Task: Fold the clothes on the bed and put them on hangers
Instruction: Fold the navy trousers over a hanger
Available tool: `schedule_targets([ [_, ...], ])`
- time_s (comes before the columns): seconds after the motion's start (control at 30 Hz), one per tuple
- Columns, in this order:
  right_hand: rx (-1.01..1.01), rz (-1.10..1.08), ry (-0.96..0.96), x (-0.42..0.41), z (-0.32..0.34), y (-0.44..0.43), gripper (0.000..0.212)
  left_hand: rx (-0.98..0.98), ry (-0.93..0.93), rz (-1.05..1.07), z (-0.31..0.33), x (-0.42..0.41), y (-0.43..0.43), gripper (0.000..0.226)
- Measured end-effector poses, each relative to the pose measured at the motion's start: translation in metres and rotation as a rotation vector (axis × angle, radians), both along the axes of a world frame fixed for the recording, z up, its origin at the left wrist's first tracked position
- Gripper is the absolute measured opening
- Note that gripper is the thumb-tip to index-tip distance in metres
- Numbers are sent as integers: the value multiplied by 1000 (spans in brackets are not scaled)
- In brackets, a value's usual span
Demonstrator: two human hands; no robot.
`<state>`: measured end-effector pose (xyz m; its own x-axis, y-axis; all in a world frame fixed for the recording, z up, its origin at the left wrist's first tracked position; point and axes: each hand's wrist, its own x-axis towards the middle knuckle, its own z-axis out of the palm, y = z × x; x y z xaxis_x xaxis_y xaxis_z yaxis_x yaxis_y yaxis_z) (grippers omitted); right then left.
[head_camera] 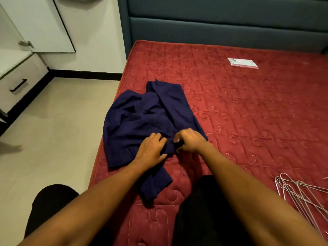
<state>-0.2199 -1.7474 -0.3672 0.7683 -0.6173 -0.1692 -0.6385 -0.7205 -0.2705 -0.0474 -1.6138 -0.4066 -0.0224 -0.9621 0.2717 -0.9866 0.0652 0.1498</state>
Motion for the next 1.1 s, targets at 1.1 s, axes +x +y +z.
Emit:
schedule_targets([
  [1.1, 36, -122, -447, -2, 9, -3, 9, 227, 675, 20, 48, 31, -43, 11],
])
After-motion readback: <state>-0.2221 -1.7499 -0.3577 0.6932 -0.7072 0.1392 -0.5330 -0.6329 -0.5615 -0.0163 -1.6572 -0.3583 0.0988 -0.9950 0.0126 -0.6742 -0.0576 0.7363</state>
